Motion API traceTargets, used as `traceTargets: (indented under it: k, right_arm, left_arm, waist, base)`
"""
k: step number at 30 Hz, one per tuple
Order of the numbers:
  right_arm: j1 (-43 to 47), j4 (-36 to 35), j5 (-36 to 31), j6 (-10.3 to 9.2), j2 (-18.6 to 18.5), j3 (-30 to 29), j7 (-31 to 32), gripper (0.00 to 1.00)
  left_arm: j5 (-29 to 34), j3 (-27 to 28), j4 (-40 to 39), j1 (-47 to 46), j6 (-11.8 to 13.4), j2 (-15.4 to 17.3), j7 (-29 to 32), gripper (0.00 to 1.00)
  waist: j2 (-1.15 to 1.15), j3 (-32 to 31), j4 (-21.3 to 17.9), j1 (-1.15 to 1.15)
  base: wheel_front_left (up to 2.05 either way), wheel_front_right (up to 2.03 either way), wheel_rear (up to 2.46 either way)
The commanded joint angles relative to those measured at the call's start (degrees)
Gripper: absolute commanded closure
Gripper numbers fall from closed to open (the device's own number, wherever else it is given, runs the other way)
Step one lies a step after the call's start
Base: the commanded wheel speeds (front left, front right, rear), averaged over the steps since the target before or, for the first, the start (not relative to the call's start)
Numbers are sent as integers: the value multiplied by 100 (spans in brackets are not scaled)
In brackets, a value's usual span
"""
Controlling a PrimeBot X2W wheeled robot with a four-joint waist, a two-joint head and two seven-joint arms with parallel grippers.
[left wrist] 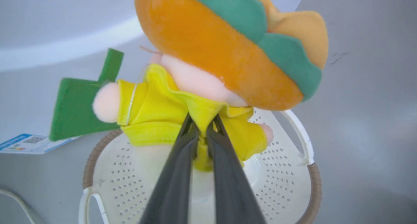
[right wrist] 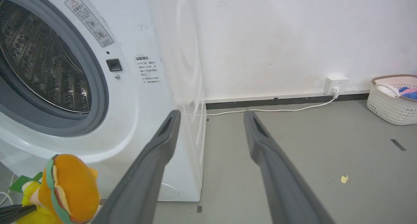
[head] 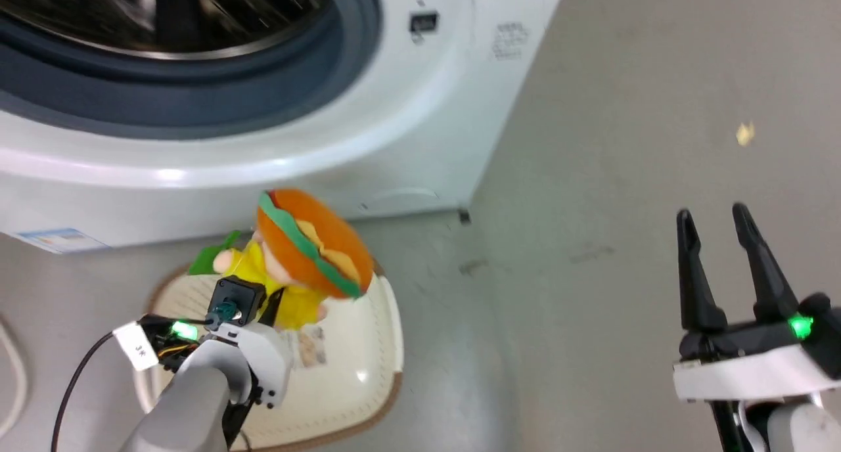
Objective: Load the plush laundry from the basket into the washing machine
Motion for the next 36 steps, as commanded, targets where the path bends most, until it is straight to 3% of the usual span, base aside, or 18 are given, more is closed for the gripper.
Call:
traceTargets:
  k: [1,11,19,27,30,36]
  right_arm:
    - [133,40,-29,-5,4,-42,-25,0]
    - [414,37,-60,-5,4,-53,-25,0]
    - [321,-78,-17,-5,4,34,-25,0]
    - [1,-214,128,-5,4,91,-25,0]
    - [-246,-239,228,-5,4,134,-25,0]
    - [-447,-293,419,-5,4,149,-25,0]
  left_arm:
    - [-21,95,-402,228,75,67,-44,100]
    - [54,931,-3212,1175,606,514,-46,100]
    - [-60,1375,-4191,975,907,773,193,100]
    - [136,1434,-4410,-172,788,1308,1042,100]
    - [284,1429,-4175,-1079,597,1594,1407,100]
    - [490,1314,-3698,-2315,298,1829,1910,100]
  waist:
    - [0,-579,435,1]
    - [0,-997,576,1]
    - [0,-590,377,1]
    - [0,451,93,1]
    - [0,1037,-133,1]
    - [0,1636,-361,1]
  base:
    - [0,0,0]
    - [0,0,0]
    - [0,0,0]
    - [0,0,0]
    - [0,0,0]
    - [0,0,0]
